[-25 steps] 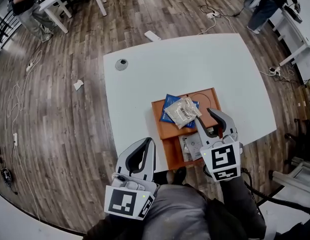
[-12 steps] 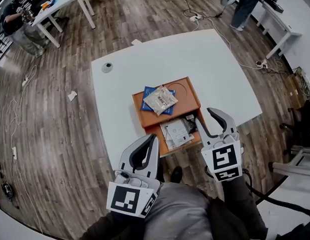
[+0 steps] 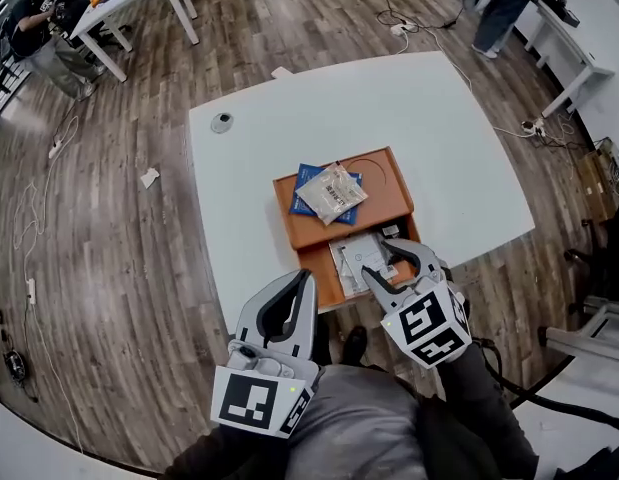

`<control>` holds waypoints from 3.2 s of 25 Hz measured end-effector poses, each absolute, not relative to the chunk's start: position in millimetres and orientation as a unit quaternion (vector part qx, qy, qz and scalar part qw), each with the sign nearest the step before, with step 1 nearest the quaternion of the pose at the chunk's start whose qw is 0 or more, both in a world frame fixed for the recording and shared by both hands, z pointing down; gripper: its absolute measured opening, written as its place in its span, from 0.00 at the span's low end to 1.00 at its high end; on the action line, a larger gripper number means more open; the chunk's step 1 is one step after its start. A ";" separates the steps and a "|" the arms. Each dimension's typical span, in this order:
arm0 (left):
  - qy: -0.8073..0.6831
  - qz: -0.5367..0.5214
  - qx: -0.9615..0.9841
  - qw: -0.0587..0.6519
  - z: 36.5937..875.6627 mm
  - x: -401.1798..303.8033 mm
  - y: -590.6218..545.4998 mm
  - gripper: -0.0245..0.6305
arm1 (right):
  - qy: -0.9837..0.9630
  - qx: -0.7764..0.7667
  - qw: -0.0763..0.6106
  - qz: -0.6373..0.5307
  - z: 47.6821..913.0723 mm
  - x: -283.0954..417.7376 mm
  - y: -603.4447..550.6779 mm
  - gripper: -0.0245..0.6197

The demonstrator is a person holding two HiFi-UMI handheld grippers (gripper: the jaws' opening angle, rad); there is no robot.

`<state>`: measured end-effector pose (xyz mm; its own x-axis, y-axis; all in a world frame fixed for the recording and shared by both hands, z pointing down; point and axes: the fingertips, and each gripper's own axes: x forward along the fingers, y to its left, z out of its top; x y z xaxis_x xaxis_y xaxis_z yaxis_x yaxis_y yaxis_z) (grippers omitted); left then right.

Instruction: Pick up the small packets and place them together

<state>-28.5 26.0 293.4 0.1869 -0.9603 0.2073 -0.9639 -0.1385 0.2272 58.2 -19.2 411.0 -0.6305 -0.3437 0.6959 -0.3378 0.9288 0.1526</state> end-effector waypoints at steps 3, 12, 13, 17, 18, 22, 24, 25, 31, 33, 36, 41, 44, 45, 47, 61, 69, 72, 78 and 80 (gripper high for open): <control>-0.644 0.008 0.747 0.165 301.0 -43.4 20.7 0.04 | -0.895 0.162 0.415 0.011 434.5 46.0 -18.1 0.37; -0.639 0.011 0.739 0.211 332.1 -78.5 -14.1 0.04 | -0.830 0.099 0.546 0.061 504.6 41.5 -22.7 0.46; -0.637 0.011 0.740 0.215 335.2 -78.9 -17.1 0.04 | -0.825 0.096 0.554 0.063 509.1 42.6 -23.2 0.46; -0.631 0.014 0.740 0.232 343.5 -81.8 -23.4 0.04 | -0.821 0.075 0.561 0.080 512.8 41.6 -24.9 0.46; -0.631 0.015 0.739 0.235 345.2 -83.8 -23.5 0.04 | -0.820 0.069 0.561 0.084 512.9 40.5 -24.7 0.45; -0.637 0.013 0.735 0.232 347.4 -91.4 -23.7 0.04 | -0.827 0.063 0.552 0.085 511.9 35.3 -22.4 0.35; -0.638 0.013 0.734 0.233 348.1 -92.1 -21.3 0.04 | -0.833 0.074 0.543 0.080 510.7 33.6 -25.2 0.16; -0.638 0.013 0.734 0.233 348.1 -91.5 -19.6 0.04 | -0.834 0.080 0.540 0.078 510.5 33.6 -26.7 0.09; -0.639 0.006 0.738 0.218 337.2 -82.5 -7.1 0.04 | -0.852 0.125 0.506 0.044 491.5 32.3 -30.7 0.06; -0.640 0.002 0.739 0.209 329.7 -77.8 -3.2 0.04 | -0.864 0.136 0.483 0.033 476.4 30.2 -31.4 0.06; -0.636 -0.002 0.748 0.190 313.8 -65.7 2.0 0.04 | -0.877 0.150 0.457 0.020 451.7 34.0 -31.0 0.06; -0.625 -0.006 0.762 0.168 291.4 -31.7 14.6 0.04 | -0.889 0.170 0.425 0.001 419.0 53.7 -21.7 0.06; -0.619 -0.004 0.771 0.154 285.0 -16.2 20.0 0.04 | -0.895 0.178 0.409 -0.005 410.7 62.9 -16.1 0.06; -0.616 -0.003 0.773 0.149 282.9 -11.7 21.5 0.04 | -0.897 0.181 0.403 -0.005 407.7 65.5 -14.8 0.06; -0.614 -0.001 0.776 0.144 279.5 -3.6 24.5 0.04 | -0.900 0.186 0.394 -0.004 402.5 71.5 -12.8 0.06; -0.605 0.010 0.780 0.160 290.2 -9.0 1.4 0.04 | -0.905 0.194 0.378 -0.001 399.1 63.2 -34.6 0.06; -0.606 0.019 0.775 0.178 302.8 -46.3 -38.6 0.04 | -0.897 0.252 0.363 0.003 384.6 38.6 -109.6 0.06; -0.610 0.019 0.769 0.188 312.6 -63.7 -46.6 0.04 | -0.891 0.265 0.367 0.008 391.0 30.8 -129.4 0.06; -0.623 0.024 0.757 0.198 324.8 -91.1 -53.3 0.04 | -0.884 0.271 0.382 0.013 408.4 13.5 -150.1 0.12; -0.626 0.024 0.753 0.202 328.5 -96.0 -52.6 0.04 | -0.883 0.264 0.387 0.017 414.7 8.1 -150.0 0.17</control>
